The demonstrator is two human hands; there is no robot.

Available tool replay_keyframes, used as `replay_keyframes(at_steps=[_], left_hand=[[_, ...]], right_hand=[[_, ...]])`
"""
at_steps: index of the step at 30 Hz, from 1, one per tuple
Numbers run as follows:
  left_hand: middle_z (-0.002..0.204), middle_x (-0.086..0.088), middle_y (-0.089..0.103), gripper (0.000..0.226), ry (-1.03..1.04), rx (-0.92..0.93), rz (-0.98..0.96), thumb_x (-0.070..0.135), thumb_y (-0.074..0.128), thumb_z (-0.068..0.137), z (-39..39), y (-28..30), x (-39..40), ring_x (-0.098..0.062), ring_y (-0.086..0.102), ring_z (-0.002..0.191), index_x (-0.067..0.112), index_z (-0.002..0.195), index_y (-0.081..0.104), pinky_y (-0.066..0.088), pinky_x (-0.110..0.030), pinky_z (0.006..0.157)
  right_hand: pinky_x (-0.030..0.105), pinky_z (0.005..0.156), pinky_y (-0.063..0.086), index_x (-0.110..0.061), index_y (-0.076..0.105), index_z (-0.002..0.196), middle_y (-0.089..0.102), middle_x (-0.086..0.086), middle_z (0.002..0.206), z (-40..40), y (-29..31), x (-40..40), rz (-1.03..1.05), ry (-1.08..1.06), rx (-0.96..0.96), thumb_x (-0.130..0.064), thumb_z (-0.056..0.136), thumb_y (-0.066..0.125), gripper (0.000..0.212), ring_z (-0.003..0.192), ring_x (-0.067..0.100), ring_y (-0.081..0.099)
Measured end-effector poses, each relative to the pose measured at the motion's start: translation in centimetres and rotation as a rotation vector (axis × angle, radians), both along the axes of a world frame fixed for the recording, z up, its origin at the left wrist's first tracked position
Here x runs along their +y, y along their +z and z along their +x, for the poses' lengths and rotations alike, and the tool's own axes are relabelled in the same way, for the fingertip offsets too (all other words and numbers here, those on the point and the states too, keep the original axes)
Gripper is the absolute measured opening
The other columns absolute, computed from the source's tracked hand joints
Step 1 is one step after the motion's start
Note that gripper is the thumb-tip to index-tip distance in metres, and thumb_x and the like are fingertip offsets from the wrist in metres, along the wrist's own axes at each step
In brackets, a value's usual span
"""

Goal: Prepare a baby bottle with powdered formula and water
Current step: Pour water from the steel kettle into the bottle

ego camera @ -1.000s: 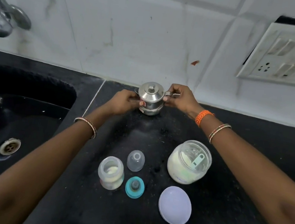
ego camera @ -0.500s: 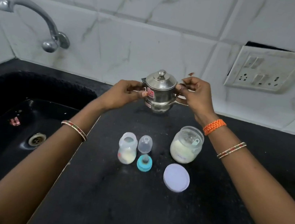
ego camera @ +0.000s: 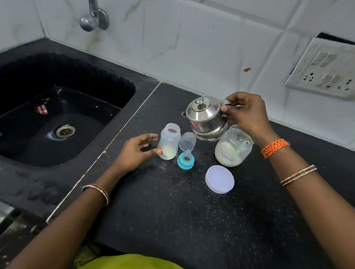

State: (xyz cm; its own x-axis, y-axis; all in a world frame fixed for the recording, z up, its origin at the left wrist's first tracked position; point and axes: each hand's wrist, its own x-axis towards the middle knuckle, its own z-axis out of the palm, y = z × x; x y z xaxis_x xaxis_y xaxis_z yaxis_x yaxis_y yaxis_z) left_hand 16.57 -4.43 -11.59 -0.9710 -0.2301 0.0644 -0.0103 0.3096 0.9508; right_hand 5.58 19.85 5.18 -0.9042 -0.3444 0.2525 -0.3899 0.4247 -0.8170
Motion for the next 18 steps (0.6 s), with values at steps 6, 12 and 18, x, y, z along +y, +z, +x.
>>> replay_keyframes(at_steps=[6,12,18], left_hand=[[0.118,0.001,0.066,0.052,-0.023,0.016,-0.188,0.024,0.080,0.070,0.2,-0.2,0.2,-0.007,0.060,0.110,0.015,0.118,0.063,0.042,-0.024,0.101],[0.120,0.002,0.066,0.053,-0.021,0.040,-0.266,0.028,0.079,0.071,0.2,-0.2,0.4,-0.005,0.059,0.109,0.017,0.119,0.063,0.041,-0.021,0.097],[0.120,0.002,0.066,0.050,-0.013,0.041,-0.283,0.027,0.077,0.073,0.3,0.1,0.5,-0.001,0.057,0.106,0.016,0.120,0.063,0.040,-0.018,0.094]], right_hand=[[0.047,0.081,0.057,-0.010,0.069,0.082,0.070,0.007,0.080,-0.7,1.0,-0.5,0.143,0.040,0.094,-0.004,0.077,0.074,0.010,0.083,0.028,0.070],[0.043,0.082,0.057,-0.008,0.071,0.084,0.070,0.007,0.079,-0.3,1.9,-1.2,0.241,0.088,0.163,-0.004,0.076,0.075,0.010,0.080,0.024,0.069],[0.041,0.081,0.057,-0.012,0.071,0.084,0.069,0.004,0.079,0.1,2.3,-1.5,0.329,0.115,0.213,-0.007,0.076,0.076,0.009,0.079,0.020,0.068]])
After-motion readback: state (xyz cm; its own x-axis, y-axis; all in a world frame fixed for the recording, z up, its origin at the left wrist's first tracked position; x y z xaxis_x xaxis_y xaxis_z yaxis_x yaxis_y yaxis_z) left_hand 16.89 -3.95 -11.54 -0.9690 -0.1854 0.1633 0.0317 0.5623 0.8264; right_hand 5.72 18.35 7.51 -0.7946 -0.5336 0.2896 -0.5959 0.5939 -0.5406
